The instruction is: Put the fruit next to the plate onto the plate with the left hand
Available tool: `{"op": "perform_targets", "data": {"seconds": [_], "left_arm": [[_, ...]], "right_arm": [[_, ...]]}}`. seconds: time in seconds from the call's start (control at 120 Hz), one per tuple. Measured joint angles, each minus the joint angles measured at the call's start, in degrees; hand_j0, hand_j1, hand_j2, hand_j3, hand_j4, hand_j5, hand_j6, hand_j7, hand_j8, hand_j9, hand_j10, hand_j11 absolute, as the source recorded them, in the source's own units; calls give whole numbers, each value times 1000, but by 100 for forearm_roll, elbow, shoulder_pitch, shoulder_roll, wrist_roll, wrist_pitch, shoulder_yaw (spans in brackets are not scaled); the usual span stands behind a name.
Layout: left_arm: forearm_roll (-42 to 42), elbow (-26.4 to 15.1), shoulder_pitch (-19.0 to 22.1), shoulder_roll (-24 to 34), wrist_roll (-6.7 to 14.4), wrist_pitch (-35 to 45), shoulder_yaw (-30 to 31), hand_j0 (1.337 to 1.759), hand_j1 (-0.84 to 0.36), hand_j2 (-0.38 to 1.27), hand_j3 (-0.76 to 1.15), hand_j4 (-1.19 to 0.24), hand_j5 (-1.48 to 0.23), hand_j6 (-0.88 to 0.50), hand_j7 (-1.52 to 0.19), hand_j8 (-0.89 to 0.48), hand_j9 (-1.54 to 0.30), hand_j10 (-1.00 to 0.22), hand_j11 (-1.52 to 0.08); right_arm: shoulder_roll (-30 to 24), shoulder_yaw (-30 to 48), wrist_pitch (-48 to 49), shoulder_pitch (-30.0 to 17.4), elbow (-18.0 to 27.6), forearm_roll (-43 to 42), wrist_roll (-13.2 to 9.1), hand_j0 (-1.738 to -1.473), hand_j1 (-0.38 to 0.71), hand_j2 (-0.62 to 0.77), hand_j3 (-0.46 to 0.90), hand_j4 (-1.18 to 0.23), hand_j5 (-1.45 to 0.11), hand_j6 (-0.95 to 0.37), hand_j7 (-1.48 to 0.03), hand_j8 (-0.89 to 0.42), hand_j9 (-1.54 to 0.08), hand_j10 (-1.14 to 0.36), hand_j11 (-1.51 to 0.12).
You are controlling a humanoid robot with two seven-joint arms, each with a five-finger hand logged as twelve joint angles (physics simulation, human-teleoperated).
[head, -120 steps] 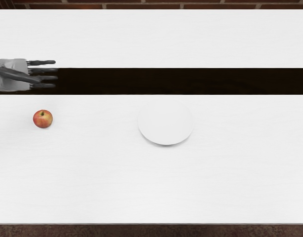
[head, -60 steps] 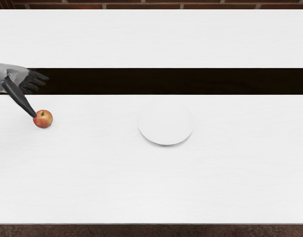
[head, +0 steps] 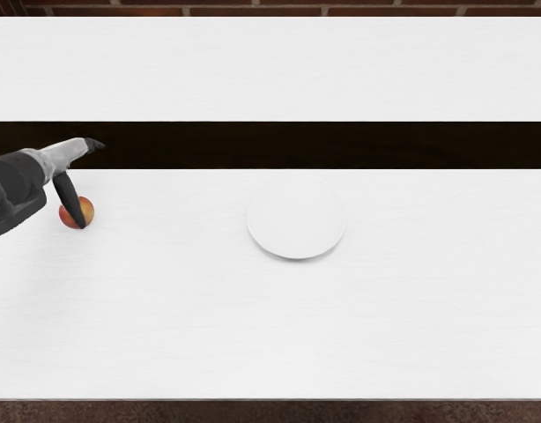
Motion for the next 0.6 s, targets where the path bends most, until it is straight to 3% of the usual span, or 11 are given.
{"op": "perform_targets", "data": {"seconds": [0.25,0.6], "left_arm": [[168,38,35,-59,0,43,350,1658,60,52,0,-249,-317,-251,-316,-250,-316,-248,-316],[619,413,73,-215,0,269,502,1658,-94,89,0,-384,-496,-385,-496,-385,-496,-383,-496]], "right_arm": [[0,-1,0,2,0,0,0,-1658,-349,0,0,0,0,0,0,0,0,0,0],[0,1,0,0,0,0,0,-1658,-349,0,0,0,0,0,0,0,0,0,0]]}}
